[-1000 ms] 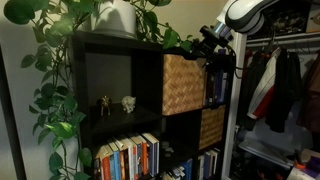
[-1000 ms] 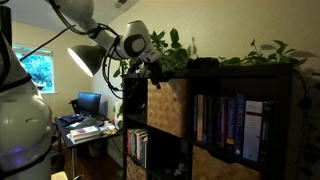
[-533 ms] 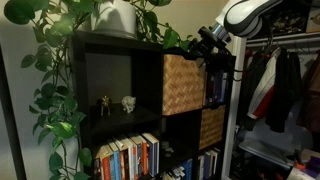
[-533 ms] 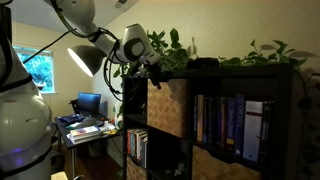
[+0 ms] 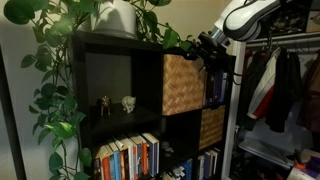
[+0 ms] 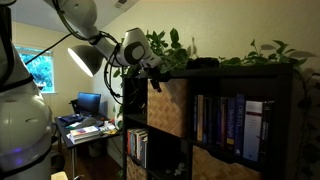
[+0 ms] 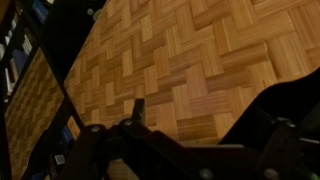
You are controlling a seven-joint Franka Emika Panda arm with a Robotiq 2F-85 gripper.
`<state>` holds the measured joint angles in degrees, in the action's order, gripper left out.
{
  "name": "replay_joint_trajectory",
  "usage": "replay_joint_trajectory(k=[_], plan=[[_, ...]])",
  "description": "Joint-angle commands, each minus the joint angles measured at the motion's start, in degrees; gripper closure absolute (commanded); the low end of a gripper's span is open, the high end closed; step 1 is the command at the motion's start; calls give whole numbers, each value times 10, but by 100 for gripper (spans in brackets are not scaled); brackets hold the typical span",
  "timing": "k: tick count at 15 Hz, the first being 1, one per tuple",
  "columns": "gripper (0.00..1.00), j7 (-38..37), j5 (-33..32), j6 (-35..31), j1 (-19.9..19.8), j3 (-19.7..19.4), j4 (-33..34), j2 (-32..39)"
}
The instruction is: Open the top drawer, put the objects on the counter in, then close the drawer
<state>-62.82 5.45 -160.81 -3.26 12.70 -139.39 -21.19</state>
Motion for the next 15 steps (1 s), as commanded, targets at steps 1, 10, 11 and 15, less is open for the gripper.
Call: replay_joint_trajectory(k=[1,10,11,15], plan=[[0,50,23,16,32,-23,-14,-10],[0,247,156,228,83,-102,29,-39],[0,248,148,245,76,-98,33,-41],[0,260,137,290,65,-92,41,-50]])
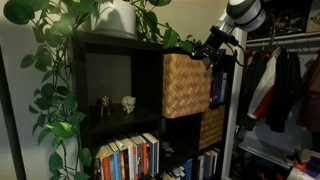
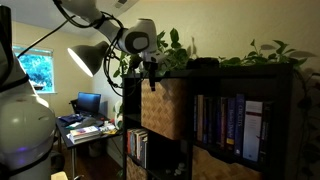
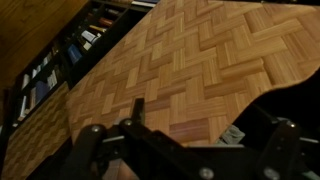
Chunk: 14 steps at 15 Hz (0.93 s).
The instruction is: Open the top drawer, put the objects on the counter in, then close the drawer
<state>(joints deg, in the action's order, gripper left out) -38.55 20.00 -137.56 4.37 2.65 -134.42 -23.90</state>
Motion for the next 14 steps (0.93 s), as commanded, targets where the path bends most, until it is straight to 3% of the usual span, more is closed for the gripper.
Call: replay_joint_trajectory(k=[1,9,14], plan=[[0,19,-11,65,-14,9,-7,-24],[0,31,-55,114,-26,24,9,-39],[0,38,-98,73,-28,44,17,-36]])
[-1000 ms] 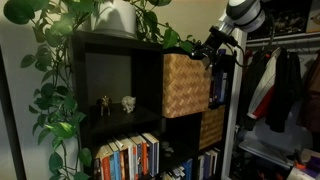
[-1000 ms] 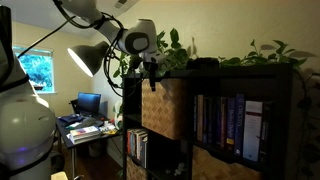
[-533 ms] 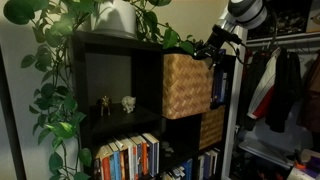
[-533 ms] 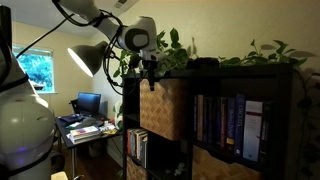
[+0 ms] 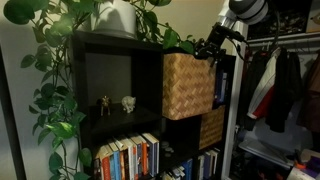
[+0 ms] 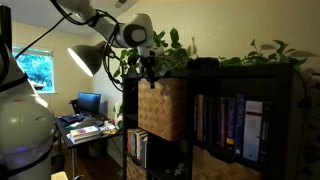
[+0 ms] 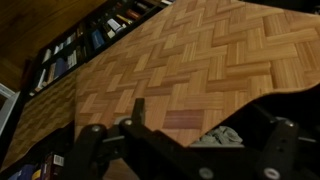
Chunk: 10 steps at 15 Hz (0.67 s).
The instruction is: Open the top drawer, put the objects on the counter in, then close the drawer
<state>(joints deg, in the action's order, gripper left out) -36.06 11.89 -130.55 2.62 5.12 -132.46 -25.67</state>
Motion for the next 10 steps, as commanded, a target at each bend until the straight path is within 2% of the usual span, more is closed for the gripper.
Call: replay_joint_trajectory(k=[1,7,10], plan=[[0,14,-24,-1,-11,23,0,-17],[0,28,-55,-10,-10,45,29,-12],[0,31,-91,-6,-17,57,51,-11]])
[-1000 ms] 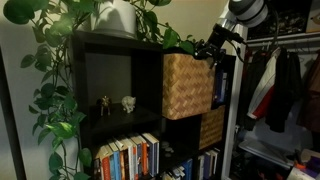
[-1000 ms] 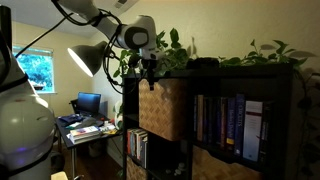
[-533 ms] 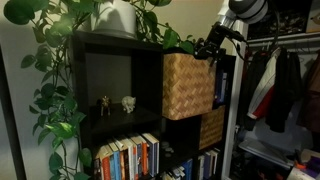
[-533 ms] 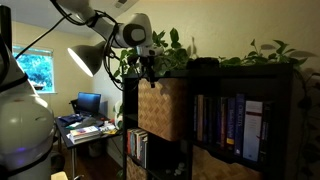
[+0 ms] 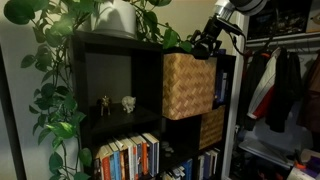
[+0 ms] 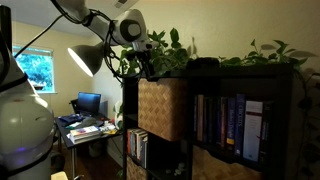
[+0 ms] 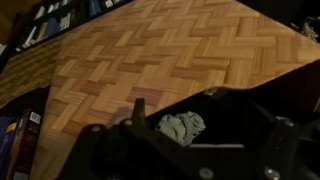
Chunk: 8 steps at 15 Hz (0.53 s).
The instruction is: Open the top drawer, put the objects on the counter in, then close the drawer
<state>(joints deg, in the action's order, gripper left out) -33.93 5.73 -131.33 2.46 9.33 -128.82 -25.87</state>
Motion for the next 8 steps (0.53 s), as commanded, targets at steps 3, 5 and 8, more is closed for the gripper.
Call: replay_joint_trajectory(k=[3,5,8], plan=[[0,26,-63,-1,-20,13,33,-4],[0,60,-82,2,-22,4,45,1],[0,130,-85,-2,-26,-19,56,5]])
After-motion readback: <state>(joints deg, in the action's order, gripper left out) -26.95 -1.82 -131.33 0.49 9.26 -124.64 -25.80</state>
